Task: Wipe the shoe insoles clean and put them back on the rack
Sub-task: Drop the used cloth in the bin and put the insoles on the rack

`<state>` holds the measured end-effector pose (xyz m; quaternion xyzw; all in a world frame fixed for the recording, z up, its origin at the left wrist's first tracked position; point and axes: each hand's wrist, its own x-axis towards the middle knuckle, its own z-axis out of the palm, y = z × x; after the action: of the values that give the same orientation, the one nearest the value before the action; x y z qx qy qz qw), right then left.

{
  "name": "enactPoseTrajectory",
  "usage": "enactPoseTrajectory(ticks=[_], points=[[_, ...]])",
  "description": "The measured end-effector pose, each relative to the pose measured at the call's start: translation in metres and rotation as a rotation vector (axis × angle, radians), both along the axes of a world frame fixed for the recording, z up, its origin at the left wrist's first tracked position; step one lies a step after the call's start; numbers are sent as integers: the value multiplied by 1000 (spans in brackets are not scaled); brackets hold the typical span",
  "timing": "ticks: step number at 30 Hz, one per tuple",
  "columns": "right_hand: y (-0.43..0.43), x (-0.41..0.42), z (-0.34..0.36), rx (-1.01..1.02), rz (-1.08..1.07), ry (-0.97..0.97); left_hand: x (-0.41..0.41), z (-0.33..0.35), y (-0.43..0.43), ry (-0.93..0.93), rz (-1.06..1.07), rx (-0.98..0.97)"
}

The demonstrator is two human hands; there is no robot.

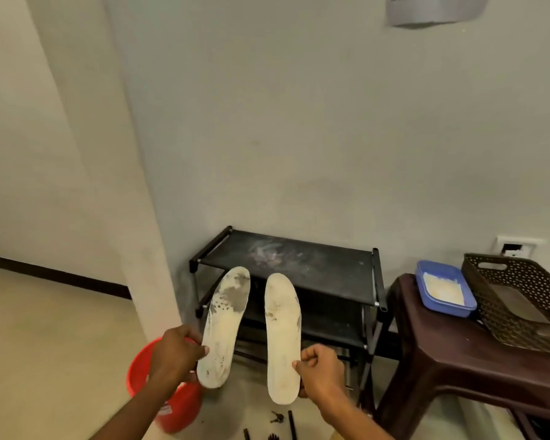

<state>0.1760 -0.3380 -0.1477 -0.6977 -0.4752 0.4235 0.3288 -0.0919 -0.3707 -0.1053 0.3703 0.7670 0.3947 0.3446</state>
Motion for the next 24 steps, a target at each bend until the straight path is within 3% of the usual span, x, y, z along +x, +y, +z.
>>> enactPoseTrajectory(ticks=[9, 24], points=[[39, 9, -60, -231, -93, -40, 26, -64, 61, -1, -25, -144], [226, 27, -120, -202, -202, 55, 43, -129, 260, 273, -180, -191]])
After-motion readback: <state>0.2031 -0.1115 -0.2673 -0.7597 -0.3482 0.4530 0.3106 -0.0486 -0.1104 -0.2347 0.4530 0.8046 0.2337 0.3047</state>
